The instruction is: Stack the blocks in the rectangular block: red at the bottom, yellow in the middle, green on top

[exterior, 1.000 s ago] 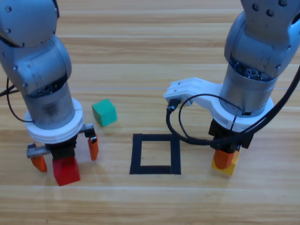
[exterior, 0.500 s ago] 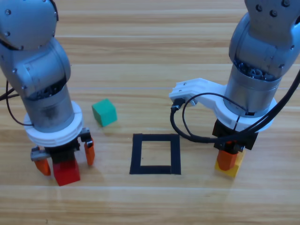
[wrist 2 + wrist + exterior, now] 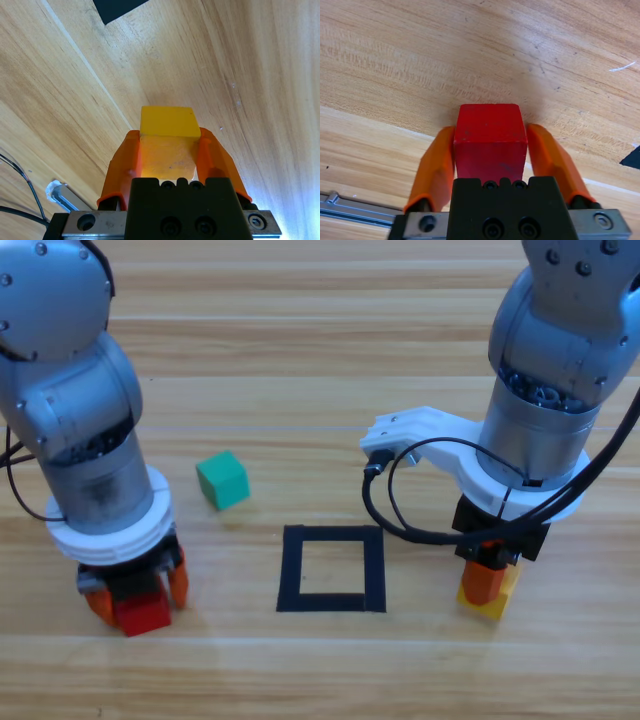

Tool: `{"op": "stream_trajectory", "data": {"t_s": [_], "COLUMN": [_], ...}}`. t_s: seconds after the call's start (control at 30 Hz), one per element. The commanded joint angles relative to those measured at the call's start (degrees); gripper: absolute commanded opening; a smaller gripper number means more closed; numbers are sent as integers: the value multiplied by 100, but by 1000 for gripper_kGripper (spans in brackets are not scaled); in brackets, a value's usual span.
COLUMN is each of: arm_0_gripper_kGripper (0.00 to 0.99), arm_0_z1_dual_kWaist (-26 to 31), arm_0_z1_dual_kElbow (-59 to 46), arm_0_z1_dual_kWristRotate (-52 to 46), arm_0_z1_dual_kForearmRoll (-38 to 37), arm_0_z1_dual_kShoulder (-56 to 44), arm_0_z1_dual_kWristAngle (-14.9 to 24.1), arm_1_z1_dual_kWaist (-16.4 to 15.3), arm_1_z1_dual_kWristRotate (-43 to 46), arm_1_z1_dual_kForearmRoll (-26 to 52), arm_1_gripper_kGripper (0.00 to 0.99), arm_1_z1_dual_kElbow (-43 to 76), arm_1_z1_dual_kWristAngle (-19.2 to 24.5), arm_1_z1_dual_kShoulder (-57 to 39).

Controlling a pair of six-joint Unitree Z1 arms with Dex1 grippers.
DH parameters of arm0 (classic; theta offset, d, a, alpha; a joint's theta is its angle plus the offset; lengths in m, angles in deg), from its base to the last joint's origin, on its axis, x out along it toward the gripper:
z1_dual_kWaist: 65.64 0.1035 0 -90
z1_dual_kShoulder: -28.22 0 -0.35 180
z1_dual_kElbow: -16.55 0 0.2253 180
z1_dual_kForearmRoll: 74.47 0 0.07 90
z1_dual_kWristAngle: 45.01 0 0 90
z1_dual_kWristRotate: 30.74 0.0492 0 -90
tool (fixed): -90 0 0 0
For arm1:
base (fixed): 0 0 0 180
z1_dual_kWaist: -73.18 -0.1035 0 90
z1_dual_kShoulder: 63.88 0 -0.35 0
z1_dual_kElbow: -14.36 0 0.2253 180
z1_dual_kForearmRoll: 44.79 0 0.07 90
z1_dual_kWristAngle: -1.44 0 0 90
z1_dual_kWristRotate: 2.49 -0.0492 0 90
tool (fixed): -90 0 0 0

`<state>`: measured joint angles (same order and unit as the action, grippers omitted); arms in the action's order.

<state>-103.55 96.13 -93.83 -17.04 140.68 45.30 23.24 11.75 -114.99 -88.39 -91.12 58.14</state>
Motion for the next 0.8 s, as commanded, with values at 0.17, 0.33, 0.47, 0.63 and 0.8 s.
{"op": "stream_trajectory", "data": {"t_s": [0.17, 0.33, 0.47, 0.63, 0.8], "arm_0_gripper_kGripper": [247, 167, 124, 63, 63], "arm_0_z1_dual_kWaist": [29, -252, -648, -1008, -1316], "arm_0_z1_dual_kElbow": [-138, 380, 1145, 1549, 1962], "arm_0_z1_dual_kWristRotate": [174, 684, 1185, 1422, 1712], "arm_0_z1_dual_kForearmRoll": [-41, 29, 346, 433, 548], "arm_0_z1_dual_kShoulder": [-40, 31, 285, 567, 830], "arm_0_z1_dual_kWristAngle": [-13, -4, 22, 13, -48], "arm_1_z1_dual_kWaist": [257, 283, 327, 415, 494], "arm_1_z1_dual_kWristRotate": [-18, -18, -18, -27, -27], "arm_1_z1_dual_kForearmRoll": [-62, -62, -62, -62, -62], "arm_1_gripper_kGripper": [0, 0, 0, 0, 0], "arm_1_z1_dual_kElbow": [135, 143, 152, 187, 222], "arm_1_z1_dual_kWristAngle": [-156, -165, -165, -218, -306], "arm_1_z1_dual_kShoulder": [-302, -302, -302, -416, -469]}}
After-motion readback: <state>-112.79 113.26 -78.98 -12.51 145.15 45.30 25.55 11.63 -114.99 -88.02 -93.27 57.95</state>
